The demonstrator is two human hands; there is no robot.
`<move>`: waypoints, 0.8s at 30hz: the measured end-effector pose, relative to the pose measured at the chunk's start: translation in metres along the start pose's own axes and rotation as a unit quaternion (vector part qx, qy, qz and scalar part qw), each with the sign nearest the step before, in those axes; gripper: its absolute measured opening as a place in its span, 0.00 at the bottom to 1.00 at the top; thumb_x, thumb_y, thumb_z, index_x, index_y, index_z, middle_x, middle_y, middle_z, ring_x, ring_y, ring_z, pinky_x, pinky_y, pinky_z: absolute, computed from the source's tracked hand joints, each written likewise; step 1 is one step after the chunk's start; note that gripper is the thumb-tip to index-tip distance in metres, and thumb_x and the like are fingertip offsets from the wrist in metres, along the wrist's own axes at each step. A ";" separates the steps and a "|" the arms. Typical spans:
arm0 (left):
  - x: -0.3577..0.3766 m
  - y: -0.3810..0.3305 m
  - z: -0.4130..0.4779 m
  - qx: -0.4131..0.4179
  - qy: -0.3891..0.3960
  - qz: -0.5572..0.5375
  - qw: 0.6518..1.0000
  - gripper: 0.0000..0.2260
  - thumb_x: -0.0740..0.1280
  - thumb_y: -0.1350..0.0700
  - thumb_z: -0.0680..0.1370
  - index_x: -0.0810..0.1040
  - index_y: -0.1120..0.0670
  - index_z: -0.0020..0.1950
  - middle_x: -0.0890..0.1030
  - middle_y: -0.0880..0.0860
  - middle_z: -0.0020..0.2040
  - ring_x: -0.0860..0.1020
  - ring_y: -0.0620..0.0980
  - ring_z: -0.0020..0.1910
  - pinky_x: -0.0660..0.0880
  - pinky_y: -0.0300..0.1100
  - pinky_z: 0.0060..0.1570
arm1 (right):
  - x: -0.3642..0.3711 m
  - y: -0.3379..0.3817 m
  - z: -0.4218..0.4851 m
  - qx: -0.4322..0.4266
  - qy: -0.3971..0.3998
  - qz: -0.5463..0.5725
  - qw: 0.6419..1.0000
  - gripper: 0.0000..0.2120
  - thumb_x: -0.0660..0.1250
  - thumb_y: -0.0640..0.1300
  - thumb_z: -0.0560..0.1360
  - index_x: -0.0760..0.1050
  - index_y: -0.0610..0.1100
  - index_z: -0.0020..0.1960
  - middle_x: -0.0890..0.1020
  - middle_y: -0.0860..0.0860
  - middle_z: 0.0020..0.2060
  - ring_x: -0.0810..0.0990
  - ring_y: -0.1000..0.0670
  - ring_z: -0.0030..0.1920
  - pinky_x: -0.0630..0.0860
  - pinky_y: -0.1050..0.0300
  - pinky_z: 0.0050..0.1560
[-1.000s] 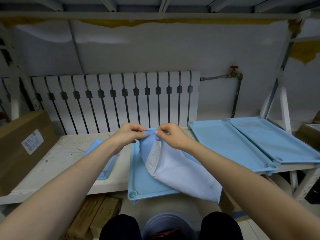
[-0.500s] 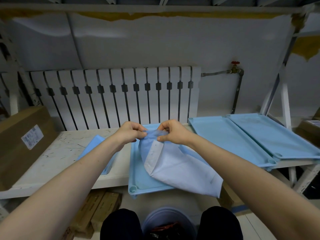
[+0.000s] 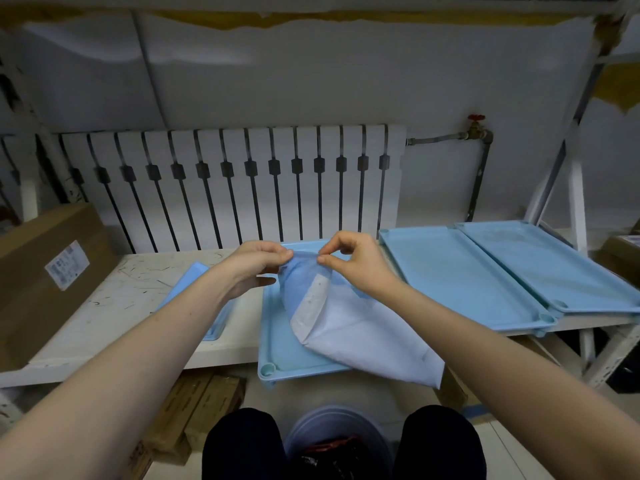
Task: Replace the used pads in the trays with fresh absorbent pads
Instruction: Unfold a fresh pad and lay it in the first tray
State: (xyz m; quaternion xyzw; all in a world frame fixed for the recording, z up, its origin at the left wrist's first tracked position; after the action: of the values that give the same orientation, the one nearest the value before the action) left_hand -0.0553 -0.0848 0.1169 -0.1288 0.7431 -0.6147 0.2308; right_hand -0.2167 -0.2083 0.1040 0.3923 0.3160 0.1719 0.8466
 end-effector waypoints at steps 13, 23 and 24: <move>0.011 -0.004 -0.002 0.021 -0.015 -0.024 0.999 0.05 0.68 0.55 0.77 0.81 0.54 0.42 0.82 0.50 0.36 0.78 0.47 0.36 0.72 0.42 0.47 | 0.007 0.022 0.004 0.020 0.140 -0.037 0.989 0.03 0.69 0.40 0.75 0.79 0.44 0.42 0.79 0.51 0.35 0.74 0.55 0.36 0.72 0.63 0.41; 0.009 0.002 -0.004 0.013 -0.009 0.017 1.000 0.09 0.65 0.55 0.79 0.80 0.54 0.39 0.81 0.49 0.33 0.76 0.47 0.35 0.70 0.43 0.49 | 0.021 0.014 0.009 0.104 0.139 -0.064 0.983 0.04 0.63 0.36 0.72 0.75 0.42 0.44 0.69 0.54 0.23 0.64 0.54 0.26 0.62 0.62 0.29; 0.010 0.002 -0.004 0.009 -0.010 0.024 1.000 0.09 0.65 0.55 0.79 0.80 0.54 0.39 0.80 0.49 0.33 0.76 0.48 0.36 0.70 0.44 0.49 | 0.021 0.014 0.007 0.098 0.146 -0.051 0.983 0.05 0.63 0.35 0.71 0.74 0.42 0.46 0.68 0.54 0.22 0.64 0.54 0.25 0.62 0.62 0.28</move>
State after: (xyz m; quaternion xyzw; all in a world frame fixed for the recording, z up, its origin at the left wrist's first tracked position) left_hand -0.0654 -0.0851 0.1133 -0.1156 0.7381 -0.6142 0.2540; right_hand -0.1968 -0.1925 0.1098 0.4280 0.4708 0.1522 0.7563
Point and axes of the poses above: each hand's wrist, its own z-axis towards the middle knuckle, its own x-axis out of the palm, y = z × x, the point moved 1 cm from there along z, towards the middle knuckle
